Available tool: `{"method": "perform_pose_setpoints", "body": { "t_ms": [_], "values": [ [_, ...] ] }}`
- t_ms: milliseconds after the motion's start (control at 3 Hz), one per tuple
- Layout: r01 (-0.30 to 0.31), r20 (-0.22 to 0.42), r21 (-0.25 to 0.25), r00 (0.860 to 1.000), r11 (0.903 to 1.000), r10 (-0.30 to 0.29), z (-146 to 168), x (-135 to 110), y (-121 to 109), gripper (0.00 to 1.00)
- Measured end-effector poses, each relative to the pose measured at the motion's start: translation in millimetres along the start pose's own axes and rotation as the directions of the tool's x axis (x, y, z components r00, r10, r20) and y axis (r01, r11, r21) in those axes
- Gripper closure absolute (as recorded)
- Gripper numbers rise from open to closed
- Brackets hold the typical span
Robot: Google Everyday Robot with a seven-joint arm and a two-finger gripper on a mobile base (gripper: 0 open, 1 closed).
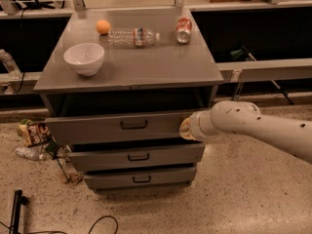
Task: Close top drawer
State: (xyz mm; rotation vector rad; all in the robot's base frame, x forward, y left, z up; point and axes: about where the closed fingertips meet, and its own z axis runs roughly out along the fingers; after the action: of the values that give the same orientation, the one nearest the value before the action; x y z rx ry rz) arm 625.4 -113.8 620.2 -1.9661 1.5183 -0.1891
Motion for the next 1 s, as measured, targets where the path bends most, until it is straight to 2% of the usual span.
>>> {"method": "perform_pose_setpoints", "body": {
  "t_ms": [1000],
  "values": [
    [-0.014, 0.016, 0.032, 1.0, 0.9994, 0.014, 8, 13, -24, 1.0]
  ]
}}
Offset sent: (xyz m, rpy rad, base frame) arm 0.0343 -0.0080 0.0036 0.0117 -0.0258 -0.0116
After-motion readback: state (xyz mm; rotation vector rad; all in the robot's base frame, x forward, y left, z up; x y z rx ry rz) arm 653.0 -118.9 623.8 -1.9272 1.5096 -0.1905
